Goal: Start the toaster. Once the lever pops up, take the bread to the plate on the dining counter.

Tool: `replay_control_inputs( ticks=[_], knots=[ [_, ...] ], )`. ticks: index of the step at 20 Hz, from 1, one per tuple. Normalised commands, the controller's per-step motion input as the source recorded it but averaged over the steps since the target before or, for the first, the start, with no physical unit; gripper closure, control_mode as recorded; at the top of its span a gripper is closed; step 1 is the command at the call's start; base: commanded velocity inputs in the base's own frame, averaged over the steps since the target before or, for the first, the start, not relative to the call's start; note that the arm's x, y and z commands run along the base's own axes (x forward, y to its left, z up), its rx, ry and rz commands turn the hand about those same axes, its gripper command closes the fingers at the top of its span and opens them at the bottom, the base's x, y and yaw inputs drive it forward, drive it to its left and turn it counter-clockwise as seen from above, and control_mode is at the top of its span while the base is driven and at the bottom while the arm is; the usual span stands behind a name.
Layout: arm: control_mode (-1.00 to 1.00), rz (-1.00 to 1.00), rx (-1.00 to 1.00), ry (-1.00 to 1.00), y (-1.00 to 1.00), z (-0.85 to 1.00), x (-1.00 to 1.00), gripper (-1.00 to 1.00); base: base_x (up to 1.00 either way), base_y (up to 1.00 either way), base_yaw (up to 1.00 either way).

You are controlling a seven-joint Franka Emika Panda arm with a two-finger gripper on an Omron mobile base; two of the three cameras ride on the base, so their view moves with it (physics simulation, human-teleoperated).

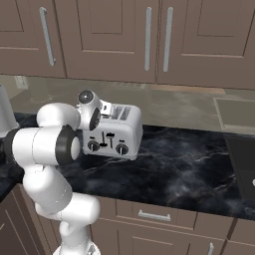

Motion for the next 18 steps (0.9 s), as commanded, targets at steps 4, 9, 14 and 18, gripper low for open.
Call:
replay_control_inputs(
  ticks=[4,9,14,18],
  knots=[
    [-1.0,0.0,-0.01,0.0,0.08,0.0,0.0,-1.0,0.0,0.0,0.0],
    [-1.0,0.0,0.0,0.0,0.01,0.0,0.0,-1.0,0.0,0.0,0.0],
    [-1.0,0.0,0.0,0.0,0.0,0.0,0.0,-1.0,0.0,0.0,0.0],
    [-1.0,0.0,0.0,0.0,0.0,0.0,0.0,-1.0,0.0,0.0,0.0]
  ],
)
